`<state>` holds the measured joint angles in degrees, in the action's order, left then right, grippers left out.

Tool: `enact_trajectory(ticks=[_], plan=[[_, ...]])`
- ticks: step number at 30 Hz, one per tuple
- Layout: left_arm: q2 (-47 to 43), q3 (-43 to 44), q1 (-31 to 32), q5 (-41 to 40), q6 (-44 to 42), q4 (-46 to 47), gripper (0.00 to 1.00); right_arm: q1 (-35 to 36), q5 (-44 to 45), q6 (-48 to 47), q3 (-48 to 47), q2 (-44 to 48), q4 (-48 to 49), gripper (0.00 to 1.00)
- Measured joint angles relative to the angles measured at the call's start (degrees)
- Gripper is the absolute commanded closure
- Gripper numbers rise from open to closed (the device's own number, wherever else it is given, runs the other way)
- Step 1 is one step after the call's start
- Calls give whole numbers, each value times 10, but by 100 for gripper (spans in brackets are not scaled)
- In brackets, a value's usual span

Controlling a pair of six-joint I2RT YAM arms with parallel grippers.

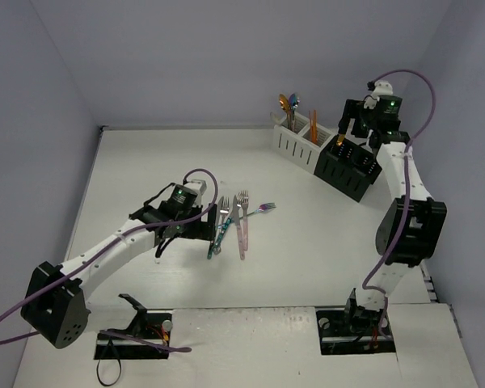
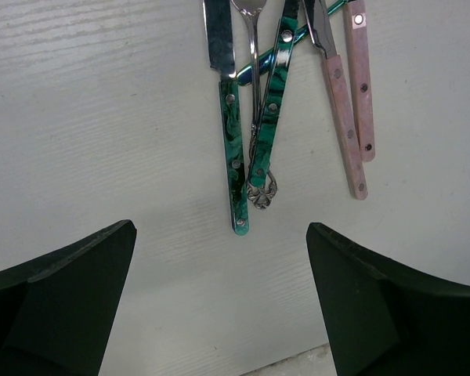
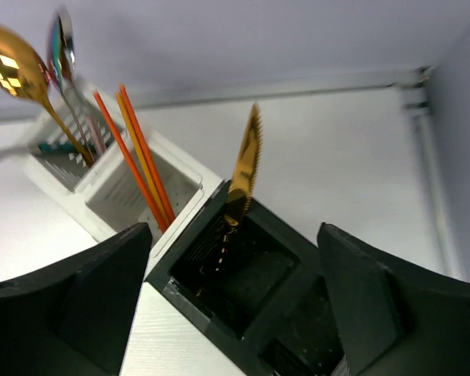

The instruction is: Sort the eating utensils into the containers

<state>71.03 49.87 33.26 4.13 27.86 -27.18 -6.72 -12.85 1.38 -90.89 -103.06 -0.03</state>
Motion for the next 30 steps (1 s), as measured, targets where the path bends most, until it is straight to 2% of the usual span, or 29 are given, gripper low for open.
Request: enact_trajectory(ticks=[3, 7, 14, 20, 30], plan=[[22, 1, 0, -4, 13, 0, 20, 0, 43, -2, 17, 69, -9, 8], [60, 4, 0, -15, 33, 1, 32, 0, 82, 12, 74, 183, -23, 7], [131, 39, 1, -27, 57, 3, 46, 0, 93, 78, 205, 346, -43, 6], [192, 84, 5, -48, 72, 6, 56, 13, 58, 125, 274, 386, -50, 6], [271, 126, 21, -70, 87, 11, 61, 23, 35, 136, 342, 447, -79, 5]])
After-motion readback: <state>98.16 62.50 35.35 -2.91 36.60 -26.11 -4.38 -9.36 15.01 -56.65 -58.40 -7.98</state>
